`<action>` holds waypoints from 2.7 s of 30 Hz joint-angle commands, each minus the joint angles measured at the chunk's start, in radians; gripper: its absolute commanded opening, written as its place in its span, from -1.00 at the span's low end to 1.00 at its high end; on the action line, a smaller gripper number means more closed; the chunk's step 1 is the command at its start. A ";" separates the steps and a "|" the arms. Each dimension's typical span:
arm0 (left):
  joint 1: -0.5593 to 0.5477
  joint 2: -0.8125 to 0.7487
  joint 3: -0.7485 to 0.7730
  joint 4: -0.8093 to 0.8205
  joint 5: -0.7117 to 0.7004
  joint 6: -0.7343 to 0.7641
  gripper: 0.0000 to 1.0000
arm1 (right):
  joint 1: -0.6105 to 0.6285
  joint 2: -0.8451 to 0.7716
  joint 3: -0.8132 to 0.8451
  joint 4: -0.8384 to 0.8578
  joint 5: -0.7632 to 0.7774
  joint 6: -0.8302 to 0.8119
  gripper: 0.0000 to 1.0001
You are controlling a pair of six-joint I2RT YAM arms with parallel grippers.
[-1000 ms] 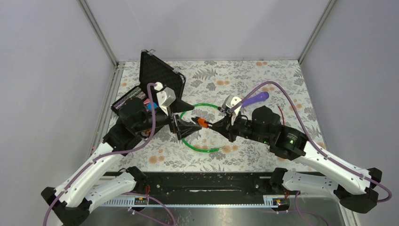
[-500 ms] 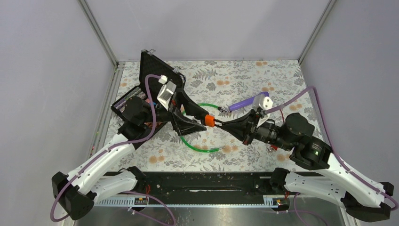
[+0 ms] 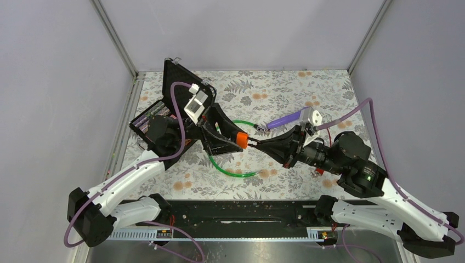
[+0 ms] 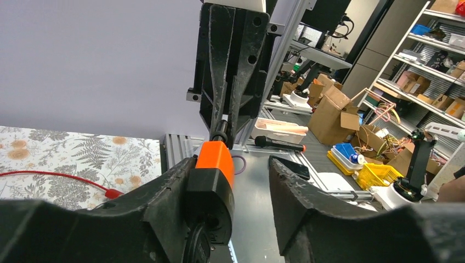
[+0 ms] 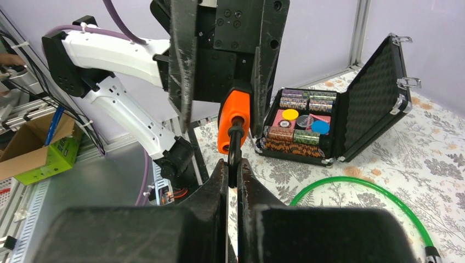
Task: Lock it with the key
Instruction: Lock the lock.
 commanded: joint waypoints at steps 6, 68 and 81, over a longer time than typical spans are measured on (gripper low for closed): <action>-0.010 -0.021 0.011 -0.037 -0.026 0.061 -0.66 | -0.005 0.009 0.025 0.159 0.001 0.030 -1.00; 0.109 -0.205 -0.007 -0.517 -0.326 0.035 -1.00 | -0.353 0.257 -0.086 0.428 -0.530 0.494 -0.50; 0.109 -0.191 0.015 -0.593 -0.328 0.044 -0.61 | -0.353 0.251 -0.123 0.523 -0.420 0.560 -1.00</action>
